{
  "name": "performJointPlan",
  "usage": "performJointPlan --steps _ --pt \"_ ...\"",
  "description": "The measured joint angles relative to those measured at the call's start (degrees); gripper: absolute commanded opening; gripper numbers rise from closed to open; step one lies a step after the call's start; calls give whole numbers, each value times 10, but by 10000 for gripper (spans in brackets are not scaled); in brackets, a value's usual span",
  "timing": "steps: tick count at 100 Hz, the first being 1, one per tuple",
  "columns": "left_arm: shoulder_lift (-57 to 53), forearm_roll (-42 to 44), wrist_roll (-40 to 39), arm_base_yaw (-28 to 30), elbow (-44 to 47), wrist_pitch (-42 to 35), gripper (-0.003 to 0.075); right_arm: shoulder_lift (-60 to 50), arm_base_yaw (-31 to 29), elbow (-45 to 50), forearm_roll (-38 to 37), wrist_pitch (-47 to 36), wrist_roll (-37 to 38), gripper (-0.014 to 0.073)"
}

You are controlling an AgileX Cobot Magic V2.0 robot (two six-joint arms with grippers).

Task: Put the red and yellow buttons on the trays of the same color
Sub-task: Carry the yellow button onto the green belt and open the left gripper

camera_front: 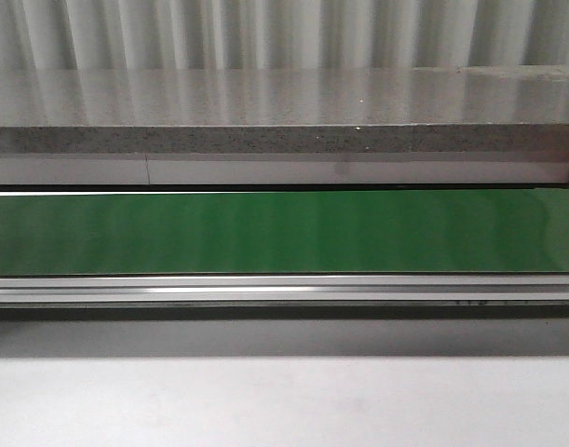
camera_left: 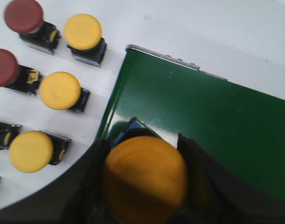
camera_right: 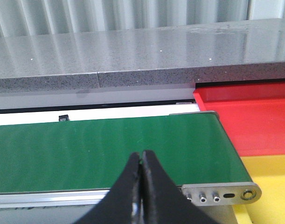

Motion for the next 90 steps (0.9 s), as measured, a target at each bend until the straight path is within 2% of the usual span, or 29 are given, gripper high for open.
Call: performJointPlan --steps 33,41,48,55,67,72,76,90 --pt "68 -5 22 -14 0 0 -15 0 0 0 0 0 0 -67" --pt "76 -5 31 -14 -1 4 26 0 0 0 0 0 0 -67" --pt "82 -5 34 -14 -1 6 114 0 0 0 0 0 0 -67" --pt "84 -5 34 -14 -1 6 253 0 0 0 0 0 0 -67" --pt "84 -6 41 -14 -1 7 603 0 0 0 0 0 0 -67" --pt "84 -9 46 -14 -1 7 698 0 0 0 0 0 0 -67" --pt "84 -12 48 -14 -1 7 720 0 0 0 0 0 0 -67" --pt "83 -29 61 -14 -1 8 645 0 0 0 0 0 0 -67"
